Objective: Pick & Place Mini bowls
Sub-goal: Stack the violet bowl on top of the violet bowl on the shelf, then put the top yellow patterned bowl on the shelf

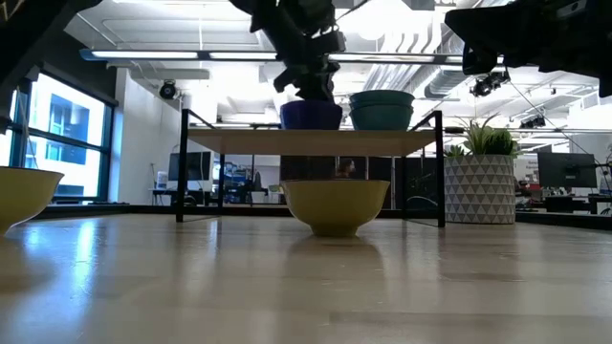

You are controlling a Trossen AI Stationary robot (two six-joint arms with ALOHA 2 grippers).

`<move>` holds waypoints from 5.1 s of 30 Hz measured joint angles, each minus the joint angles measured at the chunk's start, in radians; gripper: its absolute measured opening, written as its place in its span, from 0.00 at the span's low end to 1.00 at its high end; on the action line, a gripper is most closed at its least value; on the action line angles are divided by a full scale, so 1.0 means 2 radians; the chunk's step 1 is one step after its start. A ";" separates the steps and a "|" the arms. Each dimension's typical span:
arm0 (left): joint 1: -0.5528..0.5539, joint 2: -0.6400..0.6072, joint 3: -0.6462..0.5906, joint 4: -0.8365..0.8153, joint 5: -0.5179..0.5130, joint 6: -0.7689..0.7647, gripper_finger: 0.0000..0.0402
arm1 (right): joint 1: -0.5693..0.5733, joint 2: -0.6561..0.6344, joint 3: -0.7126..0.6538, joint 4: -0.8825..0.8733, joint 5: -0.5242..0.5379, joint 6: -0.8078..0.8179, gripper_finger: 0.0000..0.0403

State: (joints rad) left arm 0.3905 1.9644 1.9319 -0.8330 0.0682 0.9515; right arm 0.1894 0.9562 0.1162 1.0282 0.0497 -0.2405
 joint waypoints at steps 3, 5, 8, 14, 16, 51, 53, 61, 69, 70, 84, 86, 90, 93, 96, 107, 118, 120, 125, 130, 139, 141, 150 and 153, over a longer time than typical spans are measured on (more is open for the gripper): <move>0.001 -0.001 0.000 0.003 0.008 -0.007 0.00 | 0.000 0.000 0.000 -0.001 0.000 0.000 0.00; 0.001 -0.001 0.000 0.003 0.008 -0.007 0.00 | 0.000 0.000 0.000 -0.001 0.000 0.000 0.00; 0.001 -0.001 0.000 0.009 0.009 -0.007 0.00 | 0.000 0.000 0.000 0.000 0.000 0.000 0.00; 0.001 -0.001 0.000 0.025 0.010 -0.012 0.00 | 0.000 0.000 0.000 0.000 0.000 0.000 0.00; 0.001 -0.001 0.000 0.028 0.010 -0.016 0.00 | 0.000 0.000 0.000 0.000 0.000 0.001 0.00; -0.235 -0.304 -0.425 0.263 -0.120 -0.222 0.00 | 0.000 0.000 0.000 -0.021 0.004 0.009 0.00; -0.257 -0.305 -0.425 0.230 -0.121 -0.257 0.00 | 0.000 0.000 0.000 -0.022 0.009 0.008 0.00; -0.353 -0.305 -0.425 0.084 -0.123 -0.422 0.00 | 0.000 0.000 0.000 -0.022 0.015 0.007 0.00; -0.426 -0.304 -0.425 -0.054 -0.076 -0.606 0.12 | 0.000 0.000 0.000 -0.022 0.015 0.002 0.00; -0.436 -0.303 -0.425 -0.067 -0.065 -0.629 0.15 | 0.000 0.000 0.000 -0.022 0.015 0.002 0.00; -0.534 -0.220 -0.424 -0.092 -0.043 -0.797 0.41 | 0.000 0.000 0.000 -0.017 0.015 -0.002 0.00; -0.534 -0.208 -0.415 -0.118 -0.050 -0.809 0.41 | 0.000 0.000 0.000 -0.016 0.015 -0.002 0.00; -0.533 -0.189 -0.395 -0.145 -0.066 -0.828 0.41 | 0.000 0.000 0.000 -0.014 0.015 -0.002 0.00; -0.533 -0.185 -0.390 -0.140 -0.067 -0.840 0.41 | 0.000 0.000 0.000 -0.014 0.015 -0.002 0.00; -0.533 -0.181 -0.389 -0.135 -0.066 -0.861 0.41 | 0.000 0.000 0.000 -0.013 0.015 -0.002 0.00; -0.533 -0.165 -0.389 -0.139 -0.080 -0.909 0.41 | 0.000 0.000 0.000 -0.012 0.012 -0.002 0.00; -0.533 -0.122 -0.390 -0.158 -0.069 -0.908 0.35 | 0.000 0.000 0.000 -0.010 0.012 -0.002 0.00; -0.533 -0.122 -0.390 -0.156 -0.069 -0.907 0.28 | 0.000 0.000 0.000 -0.010 0.012 -0.002 0.00; -0.533 -0.122 -0.390 -0.162 -0.068 -0.895 0.07 | 0.000 0.000 0.000 -0.010 0.013 -0.004 0.00; -0.533 -0.123 -0.389 -0.169 -0.070 -0.885 0.05 | 0.000 0.000 0.000 -0.010 0.013 -0.003 0.00; -0.533 -0.121 -0.335 -0.236 -0.079 -0.822 0.01 | 0.000 0.000 0.000 -0.010 0.013 -0.003 0.00; -0.532 -0.121 -0.316 -0.260 -0.095 -0.807 0.01 | 0.000 0.000 0.000 -0.010 0.013 -0.003 0.00; -0.531 -0.122 -0.286 -0.265 -0.146 -0.778 0.01 | 0.000 0.000 0.000 -0.008 0.013 -0.002 0.00; -0.520 -0.122 -0.286 -0.259 -0.156 -0.758 0.00 | 0.000 0.000 0.000 -0.008 0.012 -0.002 0.00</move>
State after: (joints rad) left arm -0.6486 1.7210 1.3594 -1.3505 -0.2444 -0.5639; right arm 0.1898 0.9562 0.1162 1.0119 0.0729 -0.2443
